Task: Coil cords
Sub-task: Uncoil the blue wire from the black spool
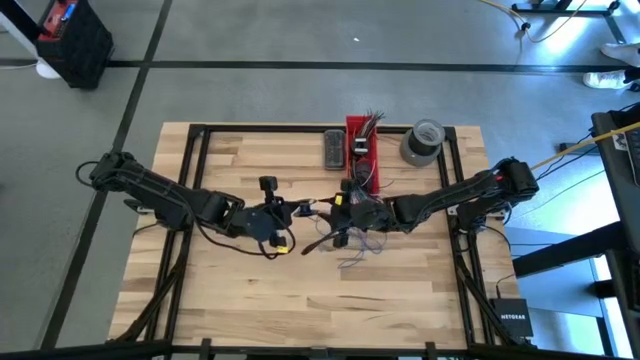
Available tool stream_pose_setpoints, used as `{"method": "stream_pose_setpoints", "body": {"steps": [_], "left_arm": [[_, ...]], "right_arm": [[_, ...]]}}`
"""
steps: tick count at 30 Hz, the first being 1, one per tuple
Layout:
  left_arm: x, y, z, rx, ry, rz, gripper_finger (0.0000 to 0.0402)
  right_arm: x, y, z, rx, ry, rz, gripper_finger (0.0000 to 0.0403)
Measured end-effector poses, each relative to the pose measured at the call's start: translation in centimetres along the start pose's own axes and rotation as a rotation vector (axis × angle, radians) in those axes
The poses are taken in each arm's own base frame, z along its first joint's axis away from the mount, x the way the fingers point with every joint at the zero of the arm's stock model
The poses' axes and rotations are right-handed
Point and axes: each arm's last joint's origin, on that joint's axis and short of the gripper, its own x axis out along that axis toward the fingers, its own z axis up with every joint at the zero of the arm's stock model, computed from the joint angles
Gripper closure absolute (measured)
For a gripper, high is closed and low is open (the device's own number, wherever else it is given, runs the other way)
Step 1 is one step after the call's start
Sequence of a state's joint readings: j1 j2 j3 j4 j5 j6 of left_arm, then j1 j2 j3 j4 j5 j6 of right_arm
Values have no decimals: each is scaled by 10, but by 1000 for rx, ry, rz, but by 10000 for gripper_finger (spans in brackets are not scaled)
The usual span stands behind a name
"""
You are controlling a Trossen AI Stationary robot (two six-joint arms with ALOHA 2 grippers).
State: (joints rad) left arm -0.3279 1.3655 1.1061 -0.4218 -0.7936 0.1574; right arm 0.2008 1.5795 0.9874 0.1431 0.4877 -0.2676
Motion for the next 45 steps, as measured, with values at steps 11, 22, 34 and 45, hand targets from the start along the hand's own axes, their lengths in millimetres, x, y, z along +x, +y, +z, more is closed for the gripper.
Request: {"method": "stream_pose_setpoints", "body": {"steps": [11, 22, 34, 45], "left_arm": [[0, 0, 0, 0, 4, 0, 396], [3, 3, -1, -50, 13, 10, 396], [24, 28, 16, -284, -128, 118, 396], [0, 9, 23, -137, -146, 208, 396]], "right_arm": [[0, 1, -1, -28, 12, 4, 366], [-29, 11, 25, -74, -83, -16, 396], [-22, 33, 27, -142, -147, 169, 393], [-11, 15, -5, -283, 223, -176, 397]]}}
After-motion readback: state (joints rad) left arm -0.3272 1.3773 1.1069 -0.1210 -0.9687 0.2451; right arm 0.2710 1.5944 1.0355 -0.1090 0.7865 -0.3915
